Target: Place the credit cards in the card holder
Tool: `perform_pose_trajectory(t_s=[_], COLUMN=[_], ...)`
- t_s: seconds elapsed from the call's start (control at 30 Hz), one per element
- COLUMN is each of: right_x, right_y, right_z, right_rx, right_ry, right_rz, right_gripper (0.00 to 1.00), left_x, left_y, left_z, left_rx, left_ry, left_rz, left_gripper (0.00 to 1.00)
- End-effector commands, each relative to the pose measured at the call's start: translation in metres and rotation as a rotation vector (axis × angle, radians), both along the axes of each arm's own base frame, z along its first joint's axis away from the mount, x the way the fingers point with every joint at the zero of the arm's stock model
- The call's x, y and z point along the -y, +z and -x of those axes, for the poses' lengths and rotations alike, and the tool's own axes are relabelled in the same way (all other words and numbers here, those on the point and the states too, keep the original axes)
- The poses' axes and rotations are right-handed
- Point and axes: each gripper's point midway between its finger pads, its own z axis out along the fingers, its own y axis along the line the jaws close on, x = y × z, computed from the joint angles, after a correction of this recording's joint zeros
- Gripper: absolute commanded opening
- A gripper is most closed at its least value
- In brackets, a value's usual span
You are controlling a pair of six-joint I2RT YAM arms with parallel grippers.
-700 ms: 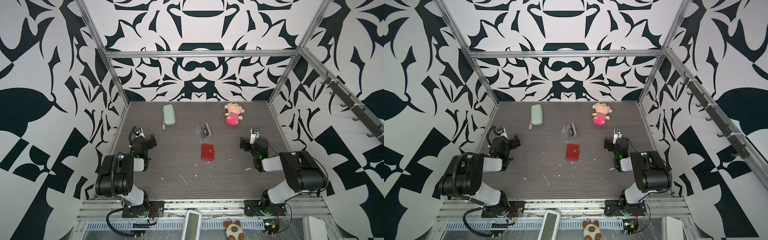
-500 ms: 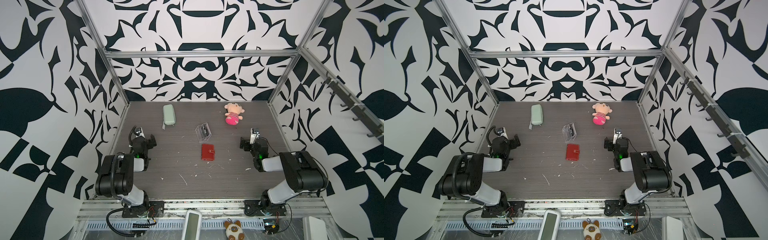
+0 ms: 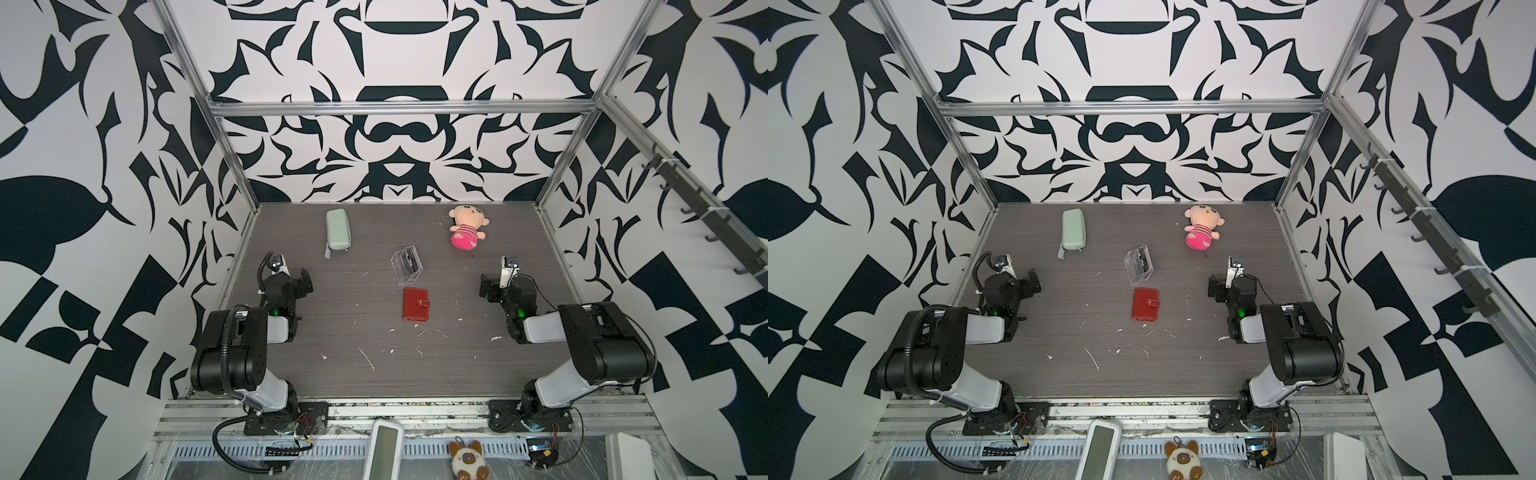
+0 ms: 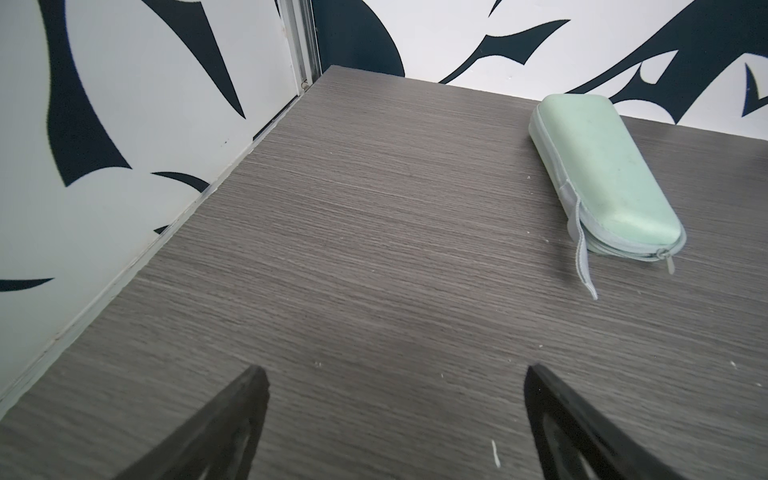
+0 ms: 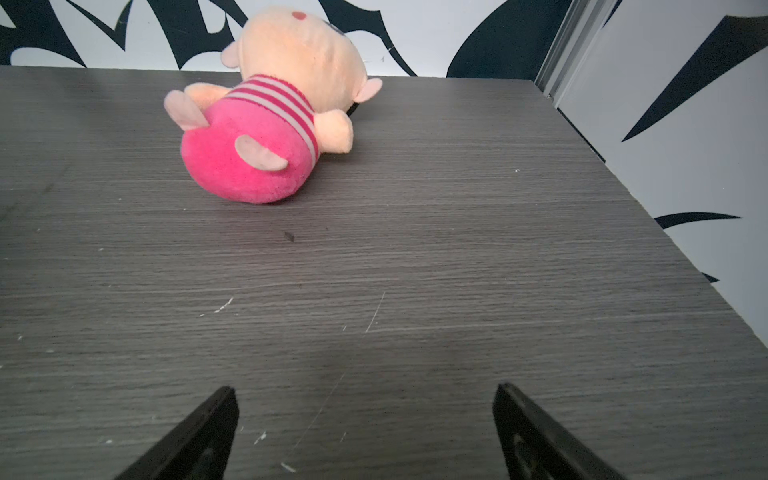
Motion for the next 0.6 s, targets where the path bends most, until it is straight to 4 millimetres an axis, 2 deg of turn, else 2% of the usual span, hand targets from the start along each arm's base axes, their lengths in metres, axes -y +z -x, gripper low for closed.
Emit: perform_pose_trajectory(t_s=[0.0, 0.07, 0.17, 0.33, 0.4, 0.5, 0.57], right_x=[0.000, 0.008, 0.030, 0.032, 0.028, 0.017, -0.005], right_y=[0.016, 0.018, 0.032, 0.054, 0.061, 0.071, 0.079], right_z=[-0.008, -0.007, -0.003, 0.002, 0.005, 0.010, 0.012], right_rx=[0.053, 0.060, 0.065, -0.012, -0.065, -0.163, -0.215], right_ry=[-0.006, -0.058, -0.188, -0.225, -0.231, -0.215, -0.124], right_rz=[0.005, 0.008, 0.020, -0.014, -0.072, -0.158, -0.215], right_gripper=[1.00, 1.00, 1.00, 1.00, 0.99, 1.00, 1.00], left_x=[0.000, -0.008, -0.019, -0.032, -0.035, -0.018, 0.006], left_y=[0.010, 0.015, 0.023, 0.056, 0.070, 0.086, 0.093], left_z=[-0.006, -0.003, 0.006, 0.013, 0.019, 0.022, 0.021], left_rx=[0.036, 0.056, 0.064, 0.034, -0.010, -0.057, -0.083], left_ry=[-0.001, 0.045, 0.123, 0.269, 0.338, 0.307, 0.215], left_rz=[0.002, -0.006, 0.008, -0.038, 0.034, 0.194, 0.312], left_gripper=[1.00, 1.00, 1.00, 1.00, 1.00, 1.00, 1.00])
